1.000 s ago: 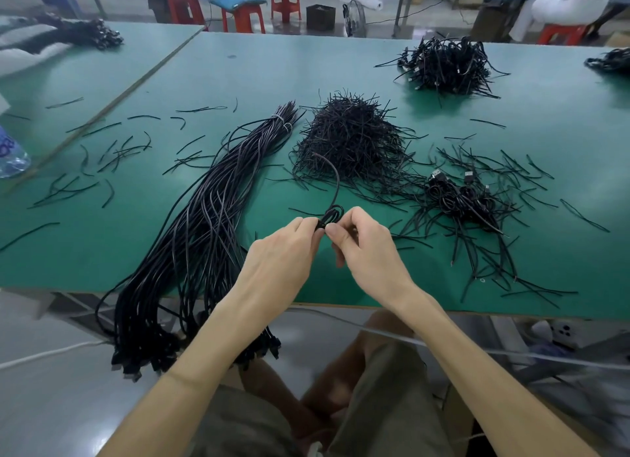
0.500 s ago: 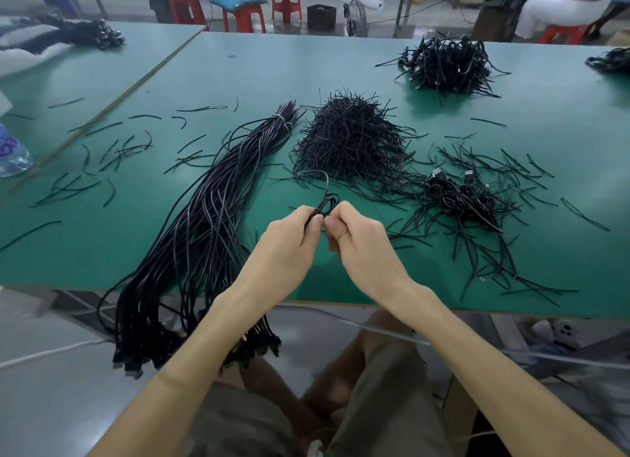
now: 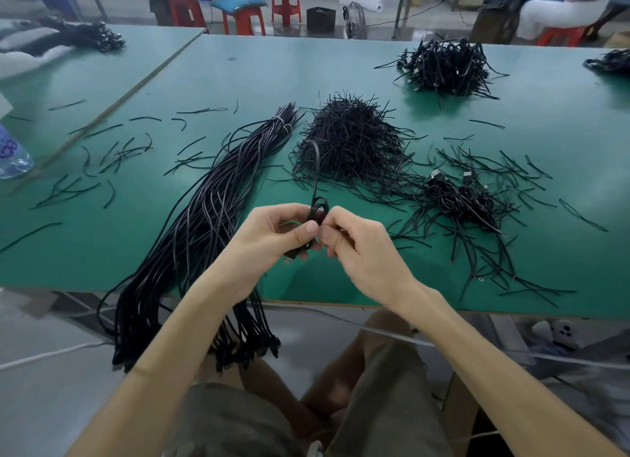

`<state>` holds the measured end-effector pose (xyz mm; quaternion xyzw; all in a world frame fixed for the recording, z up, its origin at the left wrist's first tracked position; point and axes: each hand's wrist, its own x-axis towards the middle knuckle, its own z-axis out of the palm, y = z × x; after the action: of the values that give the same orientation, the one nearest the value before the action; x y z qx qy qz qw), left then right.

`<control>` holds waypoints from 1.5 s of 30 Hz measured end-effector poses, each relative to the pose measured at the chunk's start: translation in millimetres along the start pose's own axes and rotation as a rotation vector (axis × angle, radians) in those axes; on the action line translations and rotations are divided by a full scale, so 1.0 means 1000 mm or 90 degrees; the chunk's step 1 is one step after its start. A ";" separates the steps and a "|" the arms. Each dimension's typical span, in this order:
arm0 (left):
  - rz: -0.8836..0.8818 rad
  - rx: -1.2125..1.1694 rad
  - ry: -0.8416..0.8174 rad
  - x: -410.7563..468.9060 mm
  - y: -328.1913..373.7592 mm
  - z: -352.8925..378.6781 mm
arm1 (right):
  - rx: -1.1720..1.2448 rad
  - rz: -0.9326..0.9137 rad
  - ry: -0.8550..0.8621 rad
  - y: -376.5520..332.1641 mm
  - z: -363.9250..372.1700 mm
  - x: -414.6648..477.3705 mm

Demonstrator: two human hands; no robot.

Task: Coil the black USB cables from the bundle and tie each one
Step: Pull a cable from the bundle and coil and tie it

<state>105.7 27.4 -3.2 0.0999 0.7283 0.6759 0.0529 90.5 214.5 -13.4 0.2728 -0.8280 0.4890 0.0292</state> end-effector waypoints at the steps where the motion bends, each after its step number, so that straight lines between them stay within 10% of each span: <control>1: 0.016 -0.027 0.027 0.000 -0.001 0.001 | 0.019 0.017 0.005 0.000 0.000 0.001; 14: 0.184 0.106 0.045 0.005 -0.001 0.004 | 0.519 0.242 0.033 -0.007 0.006 0.001; 40: -0.091 0.001 -0.005 0.005 -0.008 -0.004 | 0.204 0.132 0.062 0.010 0.014 -0.004; 45: 0.014 0.075 -0.033 0.002 0.000 -0.005 | 0.191 0.118 0.047 0.009 0.016 -0.006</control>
<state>102.8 22.8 -2.9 0.1282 0.7639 0.6297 0.0584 94.9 207.5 -30.9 0.1782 -0.7658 0.6174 -0.0265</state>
